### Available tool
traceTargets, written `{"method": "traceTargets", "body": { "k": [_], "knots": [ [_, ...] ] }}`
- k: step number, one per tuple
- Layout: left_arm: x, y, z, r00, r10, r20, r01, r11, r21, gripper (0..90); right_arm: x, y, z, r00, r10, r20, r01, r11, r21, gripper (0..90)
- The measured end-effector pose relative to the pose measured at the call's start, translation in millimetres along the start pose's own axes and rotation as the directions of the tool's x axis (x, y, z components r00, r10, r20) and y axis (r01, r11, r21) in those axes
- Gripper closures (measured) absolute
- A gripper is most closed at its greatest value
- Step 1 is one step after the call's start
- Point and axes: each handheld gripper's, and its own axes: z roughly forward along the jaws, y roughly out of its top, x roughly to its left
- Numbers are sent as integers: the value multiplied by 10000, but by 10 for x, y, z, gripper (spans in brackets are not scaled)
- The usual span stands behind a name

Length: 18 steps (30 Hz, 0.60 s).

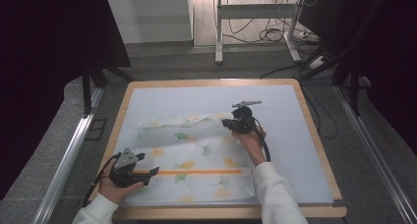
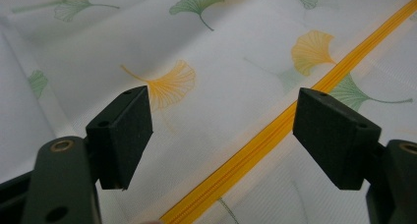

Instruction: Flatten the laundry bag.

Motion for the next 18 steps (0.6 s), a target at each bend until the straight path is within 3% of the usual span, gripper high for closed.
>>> {"method": "traceTargets", "body": {
  "k": [11, 18],
  "knots": [
    [2, 0, 6, 10000, 9, 29, -9, 10000, 60, 224, -54, 7, 28, 9999, 158, -40, -158, 9998, -121, 887],
    [11, 11, 25, 9994, -118, 333, 116, 9999, 49, 224, -67, 98, 38, 9995, 309, -81, -310, 9993, -191, 887]
  ]
}}
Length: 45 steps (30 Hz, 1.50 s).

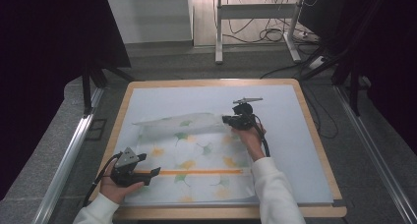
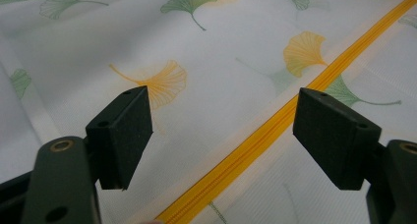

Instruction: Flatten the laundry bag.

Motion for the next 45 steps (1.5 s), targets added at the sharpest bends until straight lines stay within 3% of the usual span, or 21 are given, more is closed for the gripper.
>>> {"method": "traceTargets", "body": {
  "k": [6, 11, 30, 31, 33, 34, 35, 36, 38, 39, 41, 42, 43, 45],
  "knots": [
    [4, -1, -3, 9999, 34, 138, -33, 10000, -46, 224, -68, 81, 91, 9992, 377, -124, -377, 9993, 38, 887],
    [4, 1, 14, 9989, -33, 457, 33, 10000, 7, 224, -108, 175, 179, 9996, 278, 71, -279, 9994, 220, 887],
    [-2, -1, 13, 9993, -74, 356, 73, 10000, 33, 224, -355, 438, 318, 9974, 148, 698, -184, 9985, 516, 878],
    [-1, -1, 15, 9993, -72, 354, 70, 10000, 39, 224, -370, 450, 325, 9970, 152, 756, -192, 9984, 527, 873],
    [-2, -2, 15, 9994, -62, 352, 61, 10000, 51, 224, -413, 483, 322, 9957, 121, 919, -153, 9993, 339, 732],
    [-2, -2, 11, 9993, -51, 364, 49, 10000, 46, 224, -418, 494, 303, 9928, 166, 1184, -192, 9996, 215, 656],
    [-2, -2, 11, 9993, -51, 364, 49, 10000, 46, 224, -418, 494, 303, 9928, 166, 1184, -192, 9996, 215, 656],
    [-1, -2, 10, 9994, -40, 357, 39, 10000, 39, 224, -420, 505, 272, 9905, 212, 1361, -216, 9998, 16, 602],
    [0, -1, 12, 9993, -41, 374, 40, 10000, 39, 224, -410, 532, 102, 9863, 238, 1630, -130, 9977, -666, 545],
    [0, -1, 15, 9993, -37, 379, 35, 10000, 40, 224, -410, 532, 102, 9863, 238, 1630, -130, 9977, -666, 545],
    [-2, -2, 17, 9993, -24, 372, 22, 10000, 42, 224, -380, 540, -44, 9854, 166, 1692, 23, 9938, -1114, 544],
    [-4, -2, 14, 9993, -22, 362, 21, 10000, 35, 224, -329, 541, -214, 9867, 45, 1626, 209, 9879, -1538, 568],
    [-6, -2, 10, 9993, -22, 363, 22, 10000, 14, 224, -329, 541, -214, 9867, 45, 1626, 209, 9879, -1538, 568],
    [-9, 1, 11, 9992, -61, 385, 61, 10000, -5, 224, -270, 523, -391, 9916, -194, 1278, 431, 9817, -1855, 603]
  ]
}}
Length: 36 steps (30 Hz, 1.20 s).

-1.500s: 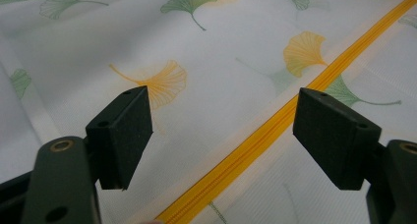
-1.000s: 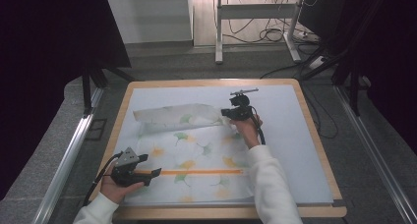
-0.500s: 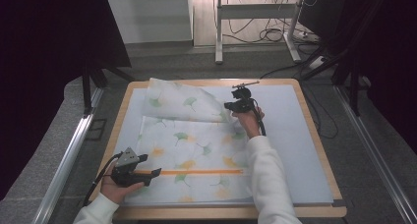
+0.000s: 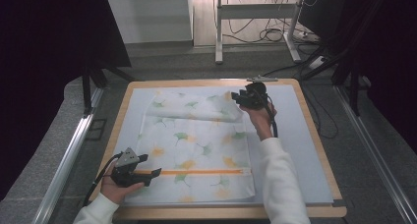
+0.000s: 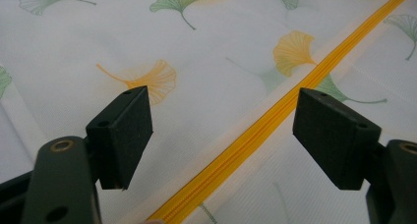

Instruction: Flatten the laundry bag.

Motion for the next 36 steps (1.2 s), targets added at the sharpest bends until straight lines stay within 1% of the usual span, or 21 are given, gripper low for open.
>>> {"method": "traceTargets", "body": {
  "k": [1, 3, 4, 5, 6, 8, 10, 11, 12, 14, 16, 18, 20, 22, 28, 30, 32, 33, 36],
  "knots": [
    [0, 0, 4, 10000, -26, 5, 26, 10000, -5, 225, 14, -2, -49, 9999, -104, -109, 103, 9999, -29, 624],
    [0, 1, 8, 10000, -62, 3, 62, 10000, 11, 225, 55, -28, -150, 9984, -390, -406, 394, 9992, 83, 702],
    [1, 2, 9, 10000, -72, -2, 72, 10000, 13, 225, 73, -53, -175, 9967, -487, -644, 501, 9985, 209, 748],
    [0, 3, 10, 10000, -94, 4, 94, 10000, 7, 225, 119, -124, -163, 9926, -677, -1009, 743, 9953, 629, 823],
    [0, 3, 10, 10000, -94, 4, 94, 10000, 7, 225, 119, -124, -163, 9926, -677, -1009, 743, 9953, 629, 823],
    [-1, 3, 10, 10000, -98, -17, 98, 10000, 7, 224, 166, -211, -67, 9879, -918, -1252, 1080, 9858, 1289, 869],
    [-3, 2, 6, 9999, -102, -32, 102, 9999, 3, 224, 201, -299, 66, 9858, -1043, -1318, 1258, 9778, 1674, 886],
    [-1, 1, 3, 10000, -79, -50, 79, 10000, -3, 224, 219, -370, 225, 9861, -1005, -1325, 1260, 9716, 2004, 888],
    [-1, 1, 3, 10000, -79, -50, 79, 10000, -3, 224, 219, -370, 225, 9861, -1005, -1325, 1260, 9716, 2004, 888],
    [0, 0, 2, 10000, -31, -56, 31, 10000, 18, 225, 231, -426, 366, 9870, -843, -1365, 1139, 9675, 2258, 889],
    [0, -2, 2, 10000, 39, -48, -39, 10000, 29, 225, 260, -490, 481, 9864, -855, -1402, 1187, 9611, 2495, 890],
    [1, -2, 3, 10000, 62, -17, -62, 10000, 23, 225, 271, -506, 486, 9864, -846, -1412, 1188, 9598, 2544, 889],
    [1, -1, 4, 10000, 67, -5, -67, 10000, 20, 225, 290, -537, 448, 9860, -842, -1442, 1198, 9583, 2594, 890],
    [-2, 0, 4, 10000, 52, 6, -52, 10000, -8, 225, 304, -563, 380, 9849, -938, -1454, 1284, 9595, 2508, 890],
    [3, 8, 19, 10000, -37, -61, 36, 10000, -41, 225, 384, -663, 75, 9802, -1162, -1600, 1538, 9566, 2476, 890],
    [6, 10, 22, 9999, -72, -107, 72, 10000, -16, 228, 409, -698, -34, 9771, -1168, -1779, 1564, 9611, 2277, 890],
    [5, 11, 23, 9999, -85, -142, 85, 10000, -16, 229, 444, -739, -126, 9750, -1220, -1860, 1627, 9613, 2222, 890],
    [5, 11, 25, 9998, -91, -151, 91, 10000, -33, 230, 459, -758, -172, 9726, -1283, -1938, 1708, 9601, 2215, 891],
    [6, 17, 28, 9998, -63, -201, 62, 10000, -34, 232, 518, -814, -302, 9672, -1359, -2146, 1812, 9612, 2080, 890]
  ]
}}
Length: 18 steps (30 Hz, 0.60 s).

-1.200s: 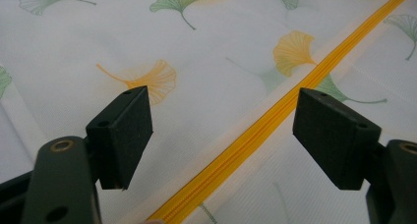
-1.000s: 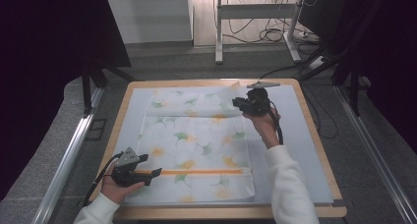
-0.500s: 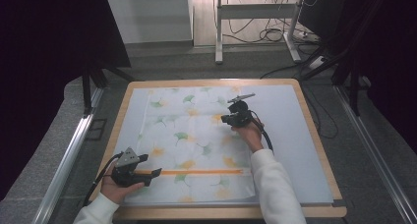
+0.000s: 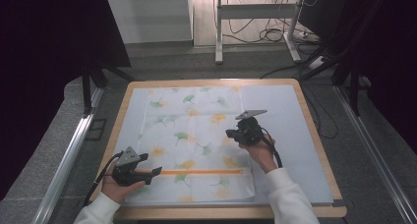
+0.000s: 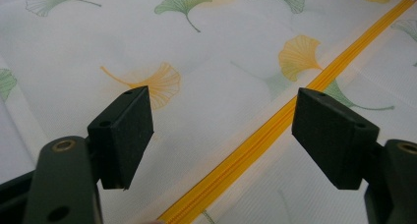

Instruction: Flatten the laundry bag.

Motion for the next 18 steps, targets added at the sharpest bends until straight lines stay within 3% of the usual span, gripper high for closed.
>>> {"method": "traceTargets", "body": {
  "k": [3, 7, 16, 18],
  "knots": [
    [-25, 27, 10, 9993, 303, -216, -303, 9995, 15, 235, 117, -93, -96, 9996, -224, -147, 224, 9997, -11, 890],
    [-96, 90, 67, 9982, 590, -121, -591, 9982, -87, 235, 303, -312, -224, 9978, -481, -458, 486, 9988, 97, 890],
    [-163, 172, 83, 9967, 790, -163, -794, 9966, -236, 247, 457, -682, -408, 9953, -489, -841, 510, 9984, 234, 890],
    [-202, 189, 94, 9934, 1060, -441, -1070, 9941, -190, 249, 472, -748, -461, 9950, -398, -914, 417, 9990, 184, 890]
  ]
}}
